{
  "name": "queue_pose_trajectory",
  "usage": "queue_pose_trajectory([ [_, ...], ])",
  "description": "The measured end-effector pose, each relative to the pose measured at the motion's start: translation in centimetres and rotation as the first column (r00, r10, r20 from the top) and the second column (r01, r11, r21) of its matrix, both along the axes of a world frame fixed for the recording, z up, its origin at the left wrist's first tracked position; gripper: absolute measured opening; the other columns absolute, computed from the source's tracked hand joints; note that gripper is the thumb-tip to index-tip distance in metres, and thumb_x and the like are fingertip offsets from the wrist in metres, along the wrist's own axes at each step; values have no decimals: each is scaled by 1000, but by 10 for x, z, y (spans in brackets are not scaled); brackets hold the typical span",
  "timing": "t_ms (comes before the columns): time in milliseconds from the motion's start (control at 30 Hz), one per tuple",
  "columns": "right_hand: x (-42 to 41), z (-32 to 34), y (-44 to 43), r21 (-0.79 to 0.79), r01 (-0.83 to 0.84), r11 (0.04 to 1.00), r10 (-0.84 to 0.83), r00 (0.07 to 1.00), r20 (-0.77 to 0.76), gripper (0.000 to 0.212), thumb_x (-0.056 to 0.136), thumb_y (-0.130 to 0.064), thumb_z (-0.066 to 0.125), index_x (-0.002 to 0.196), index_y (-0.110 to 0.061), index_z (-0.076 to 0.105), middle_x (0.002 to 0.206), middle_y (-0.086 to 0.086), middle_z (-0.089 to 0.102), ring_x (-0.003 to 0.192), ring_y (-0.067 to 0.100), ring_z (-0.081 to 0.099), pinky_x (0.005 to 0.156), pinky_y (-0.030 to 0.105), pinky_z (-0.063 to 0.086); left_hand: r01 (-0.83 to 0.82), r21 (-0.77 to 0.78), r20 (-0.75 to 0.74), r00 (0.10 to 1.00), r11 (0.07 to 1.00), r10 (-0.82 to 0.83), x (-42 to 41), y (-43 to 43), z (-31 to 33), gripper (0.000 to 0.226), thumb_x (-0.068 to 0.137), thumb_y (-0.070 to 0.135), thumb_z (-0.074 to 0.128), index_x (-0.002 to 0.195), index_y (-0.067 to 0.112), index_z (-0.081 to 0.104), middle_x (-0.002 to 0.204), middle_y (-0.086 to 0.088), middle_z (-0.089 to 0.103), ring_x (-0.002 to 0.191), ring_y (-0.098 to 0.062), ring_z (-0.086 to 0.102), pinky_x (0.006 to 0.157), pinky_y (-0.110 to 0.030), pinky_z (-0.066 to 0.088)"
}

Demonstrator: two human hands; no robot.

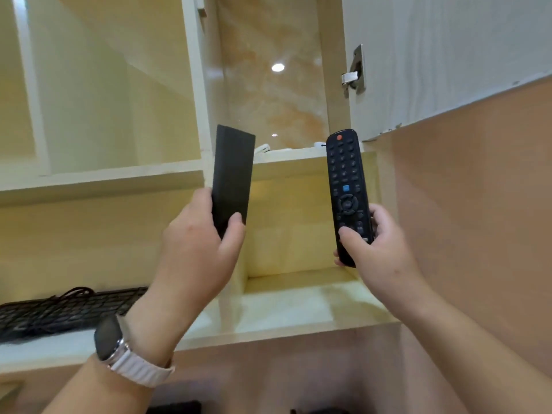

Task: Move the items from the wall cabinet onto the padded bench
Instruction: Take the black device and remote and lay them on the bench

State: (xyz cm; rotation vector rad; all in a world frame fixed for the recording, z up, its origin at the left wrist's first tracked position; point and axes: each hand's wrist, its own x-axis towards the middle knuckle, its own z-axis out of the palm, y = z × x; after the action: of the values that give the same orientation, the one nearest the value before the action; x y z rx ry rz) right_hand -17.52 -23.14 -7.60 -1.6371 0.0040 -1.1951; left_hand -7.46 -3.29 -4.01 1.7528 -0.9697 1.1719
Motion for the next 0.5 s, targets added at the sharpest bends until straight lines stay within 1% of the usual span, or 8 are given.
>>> queue_pose_trajectory([
  [100,-7,-8,16,6,65,998,-65,998,-16,17,91,-1,55,102,-14,55,74,8,56,65,24,59,56,29,58,139,-20,-106,984,990,-140,0,4,-23,10,89,24,57,90,19,48,71,-1,55,64,-16,52,56,-40,44],
  [167,-9,-16,31,29,106,994,-105,994,-31,16,91,1,55,103,-10,55,75,10,55,64,22,57,57,31,60,232,-32,-167,958,972,-234,5,9,-38,11,88,24,58,85,24,47,70,1,55,62,-14,51,54,-37,43],
  [233,-12,-26,48,70,146,987,-142,988,-59,16,92,0,55,103,-11,55,78,10,56,66,22,57,62,35,61,328,-49,-248,911,943,-330,10,14,-53,15,88,23,59,82,28,46,71,3,57,62,-12,52,52,-31,42],
  [300,-14,-36,65,118,195,974,-187,979,-81,15,92,-1,55,100,-14,56,81,11,56,67,23,59,63,36,62,430,-78,-328,841,900,-430,14,20,-68,16,87,22,60,82,30,47,73,4,60,65,-12,55,49,-23,42],
  [400,-18,-59,92,148,290,946,-272,954,-130,13,92,-2,56,100,-12,57,83,16,58,65,21,62,63,38,61,557,-123,-450,707,822,-546,20,30,-93,13,87,22,61,85,31,52,75,5,65,71,-10,59,55,-26,47],
  [500,-29,-88,119,161,390,907,-361,915,-180,13,91,1,55,100,-9,58,82,23,57,65,21,60,61,40,62,660,-187,-539,550,728,-638,25,34,-121,10,87,22,60,85,29,54,80,10,66,72,-10,61,56,-26,48],
])
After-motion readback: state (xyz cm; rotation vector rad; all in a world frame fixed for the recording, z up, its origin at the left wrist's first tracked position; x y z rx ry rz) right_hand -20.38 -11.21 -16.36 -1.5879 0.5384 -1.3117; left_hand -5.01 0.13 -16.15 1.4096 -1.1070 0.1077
